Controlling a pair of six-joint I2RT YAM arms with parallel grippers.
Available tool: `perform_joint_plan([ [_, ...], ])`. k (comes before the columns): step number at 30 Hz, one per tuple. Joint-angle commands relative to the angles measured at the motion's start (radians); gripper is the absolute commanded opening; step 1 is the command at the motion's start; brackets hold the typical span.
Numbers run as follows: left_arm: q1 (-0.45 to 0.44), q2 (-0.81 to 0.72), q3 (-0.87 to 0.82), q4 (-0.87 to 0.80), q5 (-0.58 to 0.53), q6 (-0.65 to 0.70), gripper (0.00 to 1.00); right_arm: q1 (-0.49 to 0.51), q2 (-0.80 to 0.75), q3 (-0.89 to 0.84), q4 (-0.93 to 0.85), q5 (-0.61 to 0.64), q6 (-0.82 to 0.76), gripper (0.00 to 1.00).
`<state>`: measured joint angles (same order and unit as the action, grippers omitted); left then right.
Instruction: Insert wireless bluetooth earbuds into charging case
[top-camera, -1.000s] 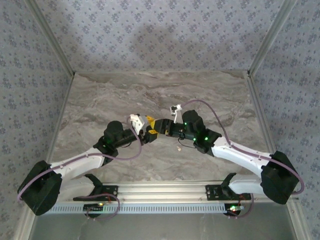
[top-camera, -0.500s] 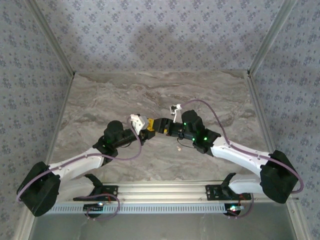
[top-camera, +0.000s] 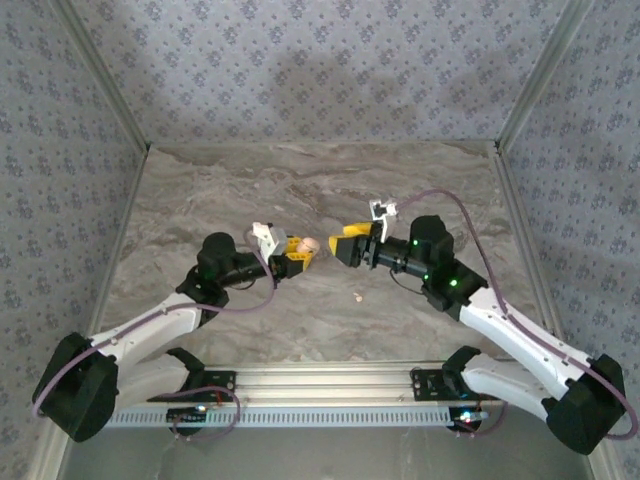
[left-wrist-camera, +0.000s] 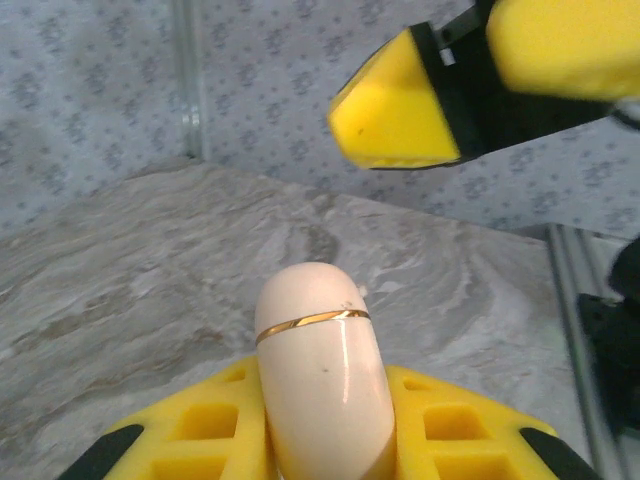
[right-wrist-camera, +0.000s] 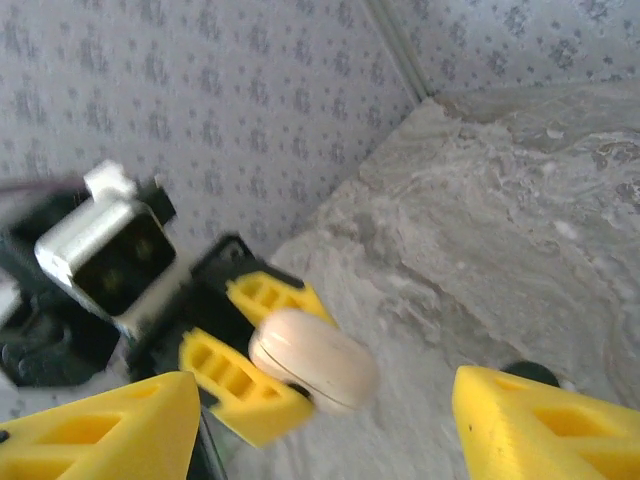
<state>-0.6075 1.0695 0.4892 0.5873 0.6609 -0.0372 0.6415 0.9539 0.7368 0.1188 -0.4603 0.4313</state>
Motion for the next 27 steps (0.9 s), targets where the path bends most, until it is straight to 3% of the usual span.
perform_joint_plan([
  [1,0.006,0.010,0.072,0.004,0.191,-0.022,0.22,-0.024,-0.009,0.090,-0.245,-0.201,-0.395,0.68],
  [5,0.006,0.022,0.117,-0.025,0.286,-0.012,0.22,-0.034,-0.002,0.137,-0.384,-0.305,-0.725,0.62],
  [8,0.005,0.020,0.132,-0.026,0.321,-0.007,0.22,-0.034,0.013,0.144,-0.382,-0.338,-0.842,0.60],
  [19,-0.021,-0.009,0.144,-0.063,0.344,0.040,0.21,-0.031,0.155,0.257,-0.443,-0.445,-0.922,0.55],
  [27,-0.030,-0.006,0.144,-0.061,0.335,0.048,0.20,-0.028,0.217,0.310,-0.481,-0.534,-0.966,0.36],
])
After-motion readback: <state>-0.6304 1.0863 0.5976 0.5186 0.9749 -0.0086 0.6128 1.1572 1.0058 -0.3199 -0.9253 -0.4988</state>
